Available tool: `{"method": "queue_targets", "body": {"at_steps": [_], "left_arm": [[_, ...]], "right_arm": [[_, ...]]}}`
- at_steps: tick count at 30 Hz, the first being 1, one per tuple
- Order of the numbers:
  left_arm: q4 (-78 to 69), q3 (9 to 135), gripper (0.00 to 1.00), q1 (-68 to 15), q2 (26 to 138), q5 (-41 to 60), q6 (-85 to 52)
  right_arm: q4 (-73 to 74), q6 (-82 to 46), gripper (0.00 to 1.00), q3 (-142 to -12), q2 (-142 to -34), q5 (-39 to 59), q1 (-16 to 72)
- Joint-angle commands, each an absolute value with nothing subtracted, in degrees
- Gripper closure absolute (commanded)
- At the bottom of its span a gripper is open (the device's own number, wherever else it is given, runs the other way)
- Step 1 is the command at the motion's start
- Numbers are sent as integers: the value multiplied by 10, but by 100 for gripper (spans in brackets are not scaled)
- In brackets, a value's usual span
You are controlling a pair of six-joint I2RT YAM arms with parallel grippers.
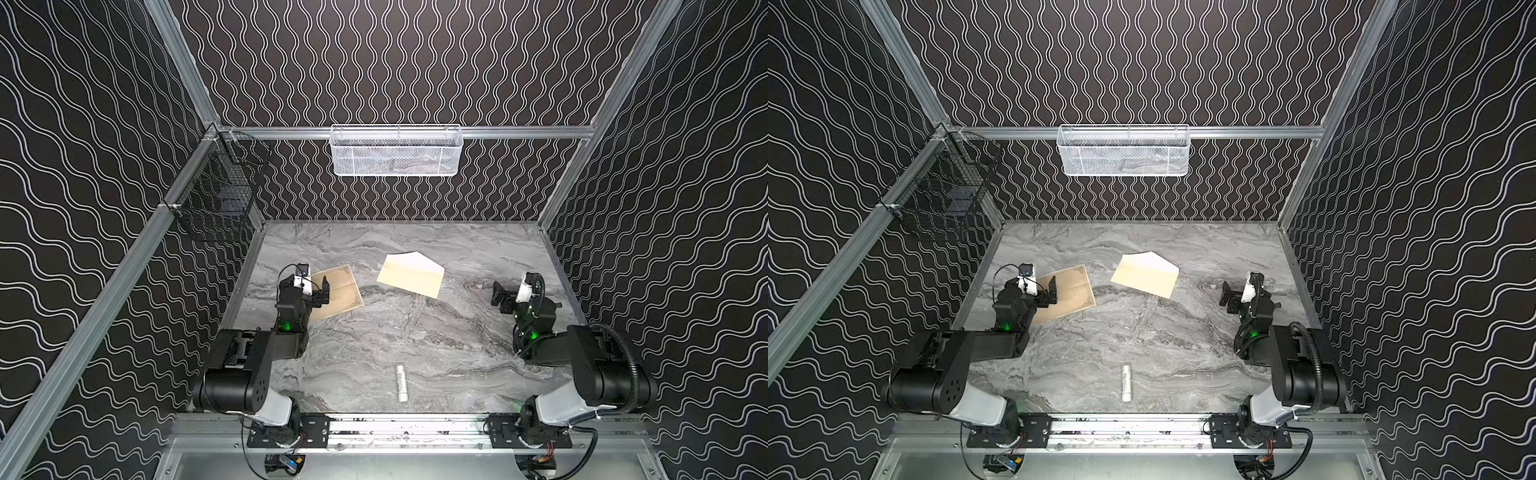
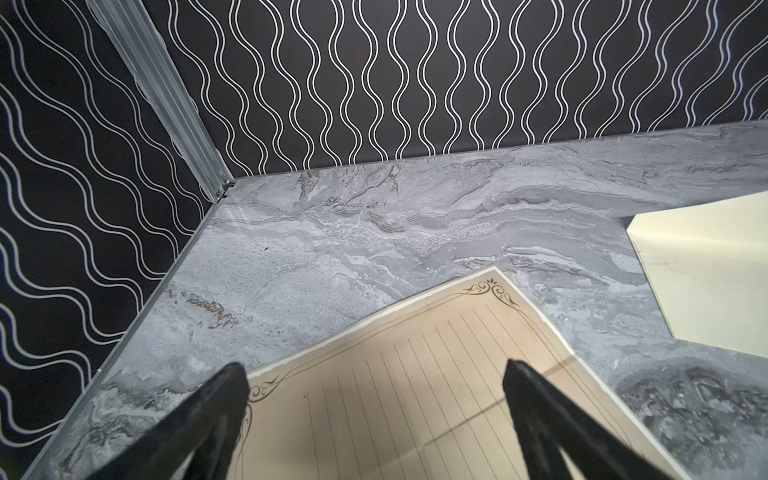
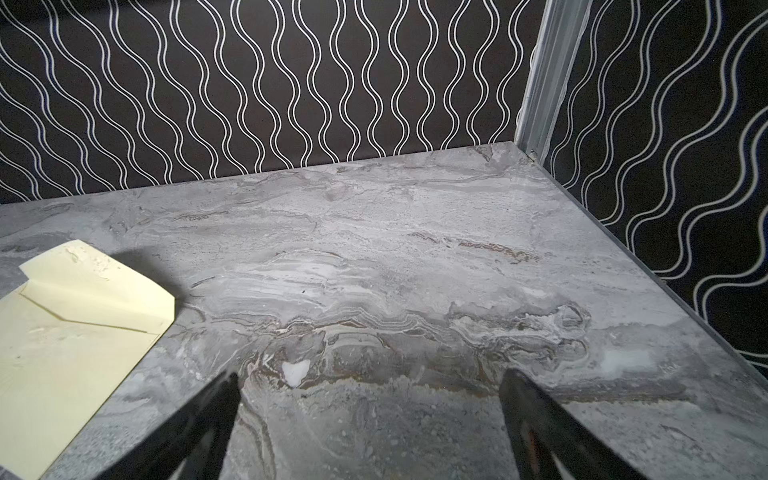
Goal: Place the letter into the envelope and seal it
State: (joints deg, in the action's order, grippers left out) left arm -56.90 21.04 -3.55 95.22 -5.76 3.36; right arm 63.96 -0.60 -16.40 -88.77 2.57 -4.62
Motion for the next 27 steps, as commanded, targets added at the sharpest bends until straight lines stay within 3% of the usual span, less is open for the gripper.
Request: {"method": "queue_targets", "body": {"at_steps": [1,27], "left_arm": [[-587,213,1,-34,951,-54,32],[-592,211,1,-39,951,-76,33]], "right_arm": [[664,-4,0,-156,-883,34,-47],[666,-1,0,-156,-884,29,-48]]}}
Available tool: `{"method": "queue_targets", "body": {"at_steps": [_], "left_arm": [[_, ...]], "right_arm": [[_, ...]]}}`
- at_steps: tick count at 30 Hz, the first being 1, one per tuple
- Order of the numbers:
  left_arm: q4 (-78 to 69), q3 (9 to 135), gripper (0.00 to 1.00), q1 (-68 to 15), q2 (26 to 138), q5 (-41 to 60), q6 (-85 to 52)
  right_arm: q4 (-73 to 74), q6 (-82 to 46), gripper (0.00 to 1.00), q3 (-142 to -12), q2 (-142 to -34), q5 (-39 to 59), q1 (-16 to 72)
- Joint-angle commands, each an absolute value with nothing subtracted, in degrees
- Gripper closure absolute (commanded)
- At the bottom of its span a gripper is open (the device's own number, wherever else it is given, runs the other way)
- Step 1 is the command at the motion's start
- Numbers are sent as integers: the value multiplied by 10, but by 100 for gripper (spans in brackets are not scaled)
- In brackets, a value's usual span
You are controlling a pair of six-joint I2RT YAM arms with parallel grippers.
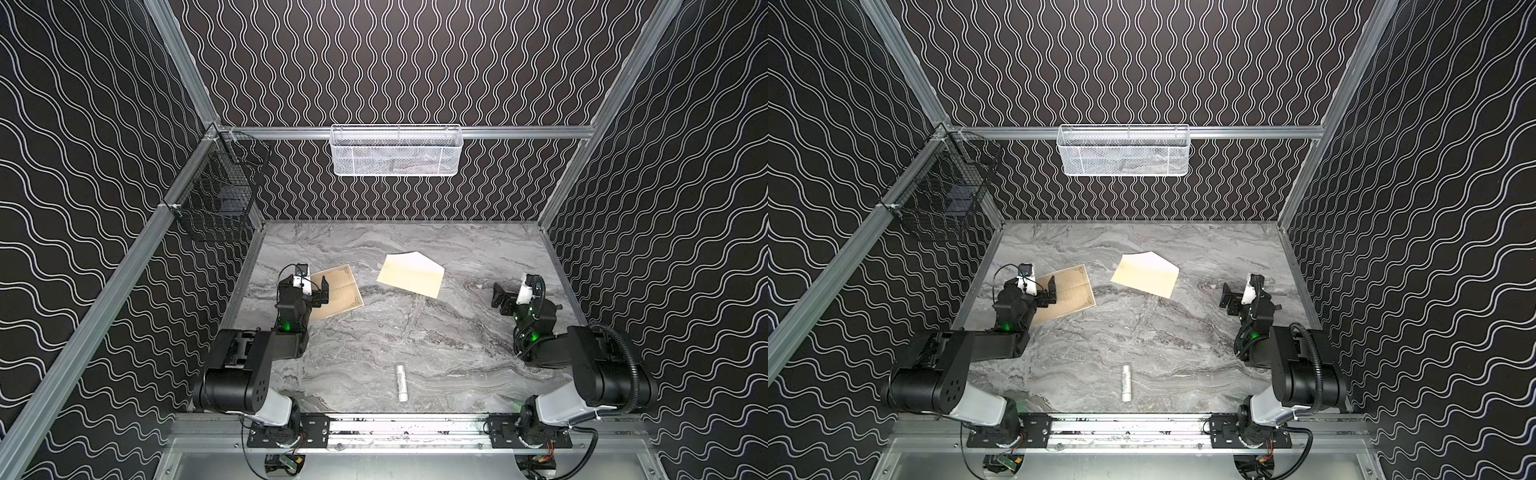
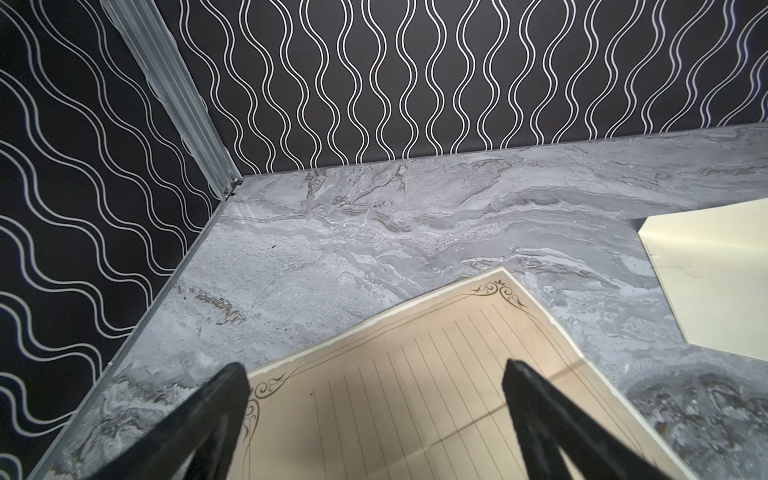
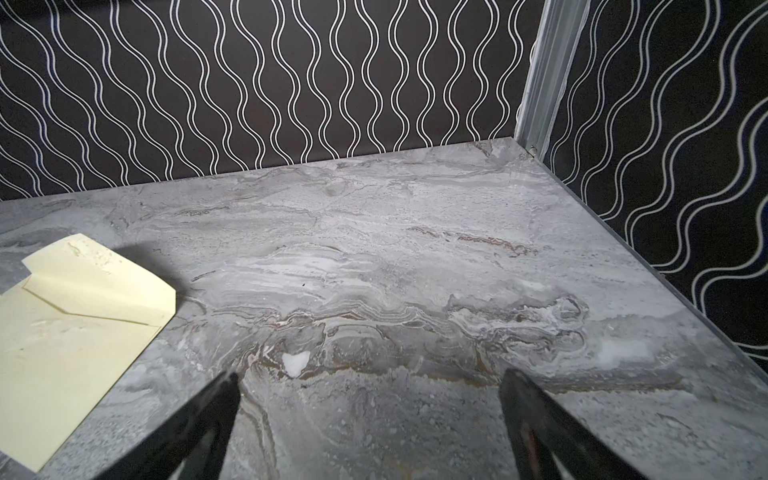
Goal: Place the letter into the envelope and seal it
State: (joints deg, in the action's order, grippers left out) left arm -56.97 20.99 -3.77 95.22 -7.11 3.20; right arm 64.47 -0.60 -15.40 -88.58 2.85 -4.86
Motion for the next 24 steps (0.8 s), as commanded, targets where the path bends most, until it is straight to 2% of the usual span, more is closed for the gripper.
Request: {"method": "queue_targets", "body": {"at_steps": [1,7,10,13,14,16,19,24], "left_arm": [[-593,211,1,-40,951,-76,33],[-617,193,1,-45,940,-87,36],[-585,194,1,-55,898,-140,26],[-446,252,1,-56,859,-201,8],[-377,288,1,-56,846,-216,2],[-261,360,1,-56,840,-257,-34],[-94,474,1,-57,861,-265,-105],[217,693,2,-69,988,-233,-229]], "right_arm": [[667,0,0,-156,-883,27,-48],[674,1,0,-151,-878,9,-43],[643,10,0,-153,-836,-16,-29],[408,-4,0,-252,-757,-167,33],[359,-21,0,-283,-739,-180,47],[330,-36,0,-316,-724,-170,74],[297,-66,0,-359,-731,-166,126],[215,-135,0,-425,-767,-103,204]]}}
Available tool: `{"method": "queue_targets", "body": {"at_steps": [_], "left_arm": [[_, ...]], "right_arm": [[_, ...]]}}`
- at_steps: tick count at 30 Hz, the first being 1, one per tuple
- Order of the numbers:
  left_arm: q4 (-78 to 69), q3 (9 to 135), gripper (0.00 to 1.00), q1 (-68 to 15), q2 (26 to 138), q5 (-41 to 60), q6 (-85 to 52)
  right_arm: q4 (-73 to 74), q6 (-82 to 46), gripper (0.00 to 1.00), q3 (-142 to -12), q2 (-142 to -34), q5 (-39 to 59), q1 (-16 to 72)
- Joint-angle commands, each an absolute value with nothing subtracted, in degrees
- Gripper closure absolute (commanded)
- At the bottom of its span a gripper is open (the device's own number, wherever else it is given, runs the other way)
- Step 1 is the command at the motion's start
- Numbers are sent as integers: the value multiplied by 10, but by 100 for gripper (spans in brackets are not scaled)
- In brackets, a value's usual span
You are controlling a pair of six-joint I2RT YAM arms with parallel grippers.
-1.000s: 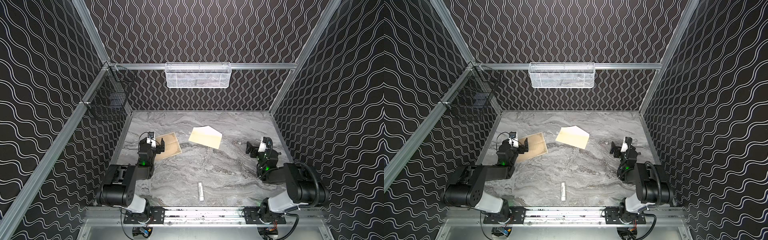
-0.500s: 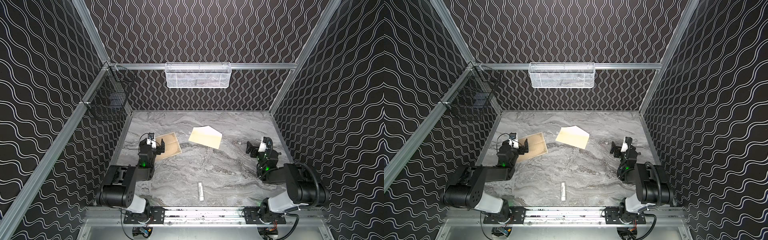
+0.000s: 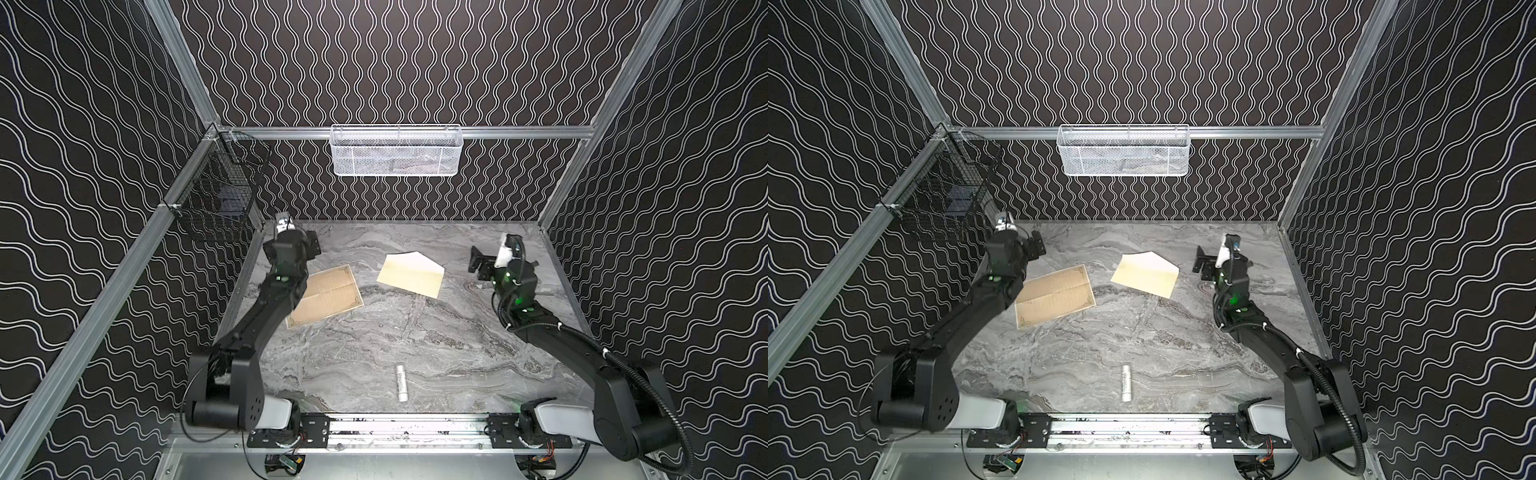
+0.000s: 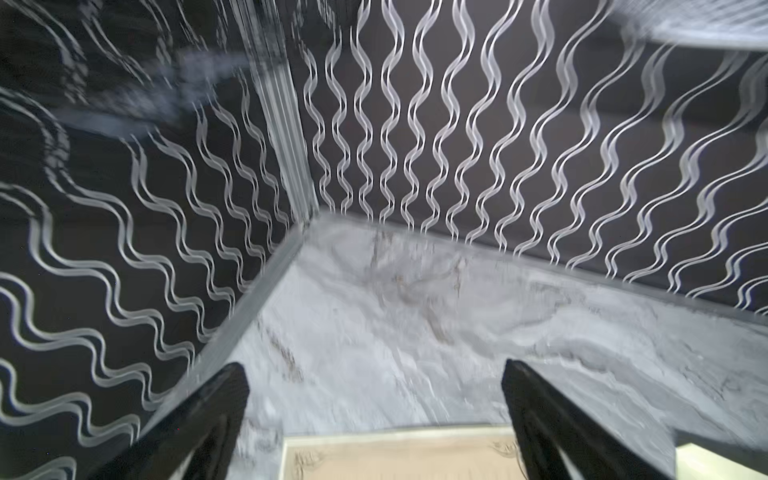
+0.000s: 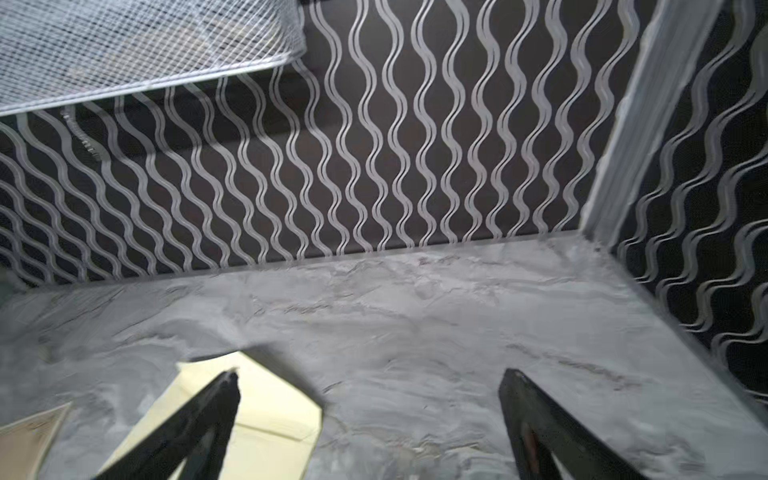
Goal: Place the letter into the envelope and seal it
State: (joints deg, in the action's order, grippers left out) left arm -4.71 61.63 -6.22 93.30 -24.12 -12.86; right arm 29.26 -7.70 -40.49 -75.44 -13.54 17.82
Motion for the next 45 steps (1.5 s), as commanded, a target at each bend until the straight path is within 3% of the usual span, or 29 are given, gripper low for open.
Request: {"method": "queue_targets", "body": {"at_steps": [1,4,10,13,21,45], "left_arm": [[267,734,3,-73,1020,-210,-244],[370,812,13,-92,1078,-124,-260],[380,802,7,-140,1097,-40,-293],[388,812,3,-156,1125,-50,-283],[366,826,7,-160,1200,0,-283],[315,684,7,-189,1171,47,-323]], "right_arm": [[214,-150,0,-429,-774,-61,214],[178,-204,0,-449,-802,31,238],[154,-192,0,-456,-865,93,309],[172,-187,0,-445,-887,115,323],[178,-179,0,-447,-928,134,338],[186,-178,0,-404,-899,102,356]]}}
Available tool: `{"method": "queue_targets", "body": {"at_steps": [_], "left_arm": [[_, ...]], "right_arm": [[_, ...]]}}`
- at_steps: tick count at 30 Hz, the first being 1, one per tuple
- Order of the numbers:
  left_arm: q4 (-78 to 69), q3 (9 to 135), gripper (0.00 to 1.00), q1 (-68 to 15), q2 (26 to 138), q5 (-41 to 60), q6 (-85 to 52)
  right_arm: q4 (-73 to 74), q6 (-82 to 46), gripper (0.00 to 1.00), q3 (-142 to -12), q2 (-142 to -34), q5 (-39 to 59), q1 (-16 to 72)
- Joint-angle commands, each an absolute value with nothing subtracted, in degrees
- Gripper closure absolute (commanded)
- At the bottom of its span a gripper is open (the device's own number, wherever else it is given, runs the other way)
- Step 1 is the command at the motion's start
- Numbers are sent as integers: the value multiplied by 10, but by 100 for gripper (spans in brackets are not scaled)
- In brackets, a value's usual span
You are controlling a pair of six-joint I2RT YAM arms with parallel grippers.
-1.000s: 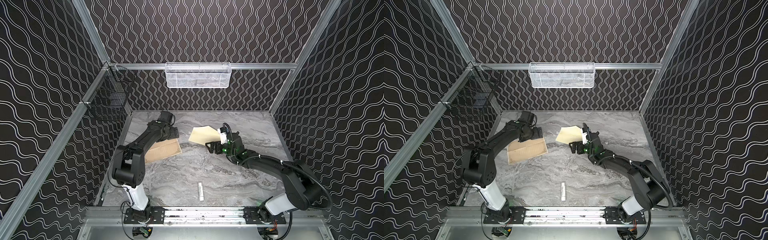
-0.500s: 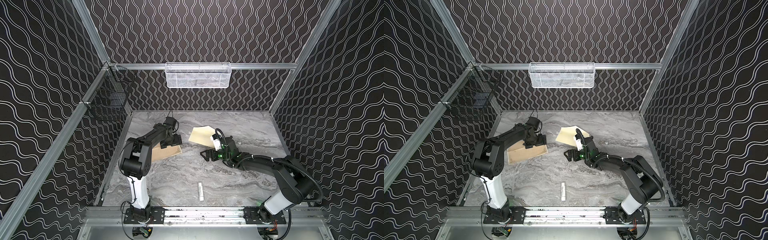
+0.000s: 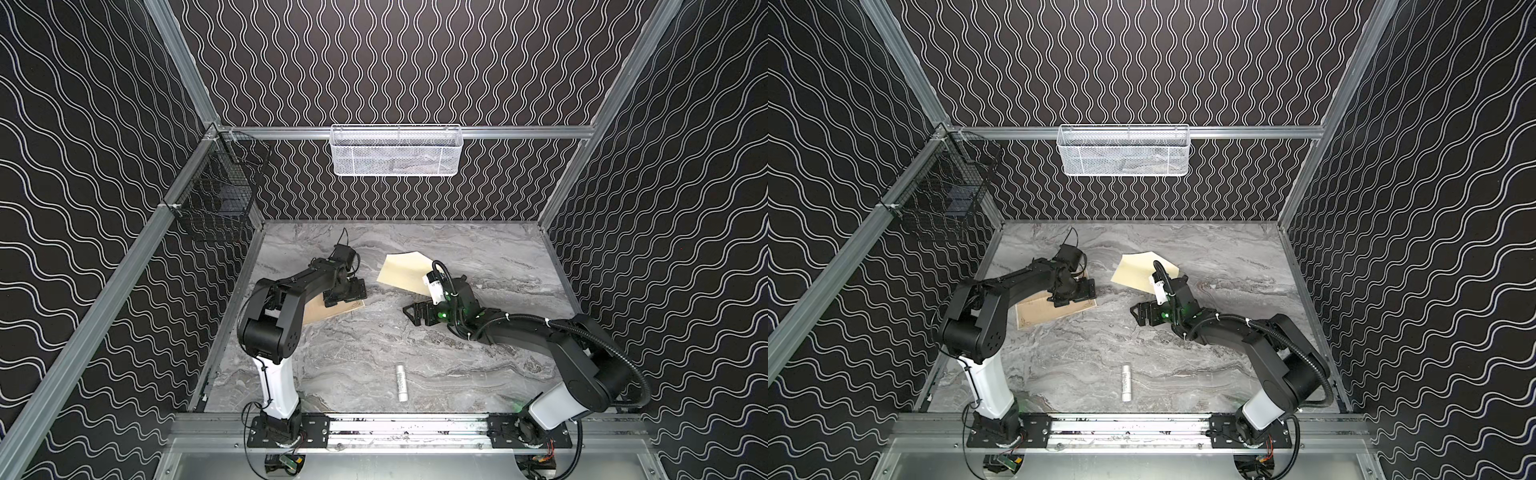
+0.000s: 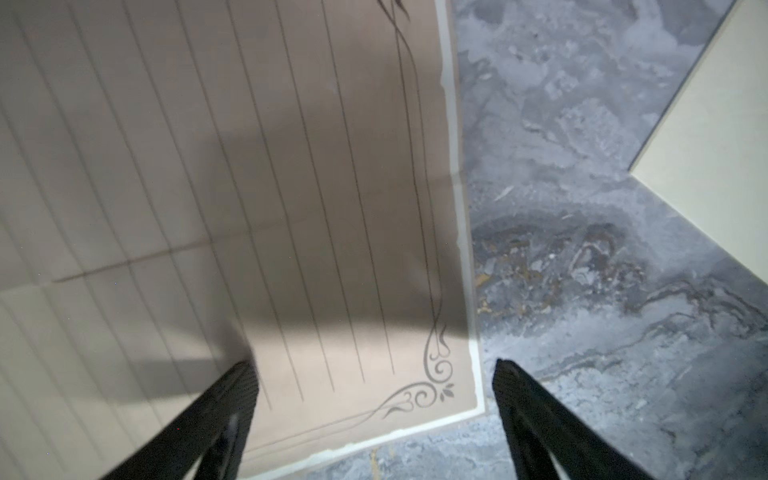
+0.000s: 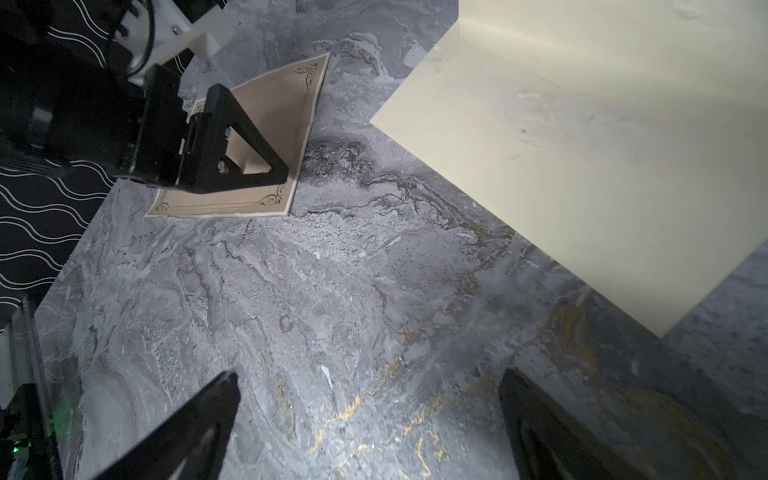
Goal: Place the letter into the envelope and seal it
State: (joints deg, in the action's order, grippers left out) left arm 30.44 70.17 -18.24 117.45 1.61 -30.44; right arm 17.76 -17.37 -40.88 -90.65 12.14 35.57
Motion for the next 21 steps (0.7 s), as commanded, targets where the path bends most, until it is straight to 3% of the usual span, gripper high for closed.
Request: {"method": "queue_targets", "body": {"at_steps": [1,21], "left_arm": [[311,674,7,-190,1165,49,-326],[264,545,7,-254,1085,92,-348]], "right_arm": [[187,-179,0,-402,-899,100,356],[168,-223,0,-432,-940,33,354]]}}
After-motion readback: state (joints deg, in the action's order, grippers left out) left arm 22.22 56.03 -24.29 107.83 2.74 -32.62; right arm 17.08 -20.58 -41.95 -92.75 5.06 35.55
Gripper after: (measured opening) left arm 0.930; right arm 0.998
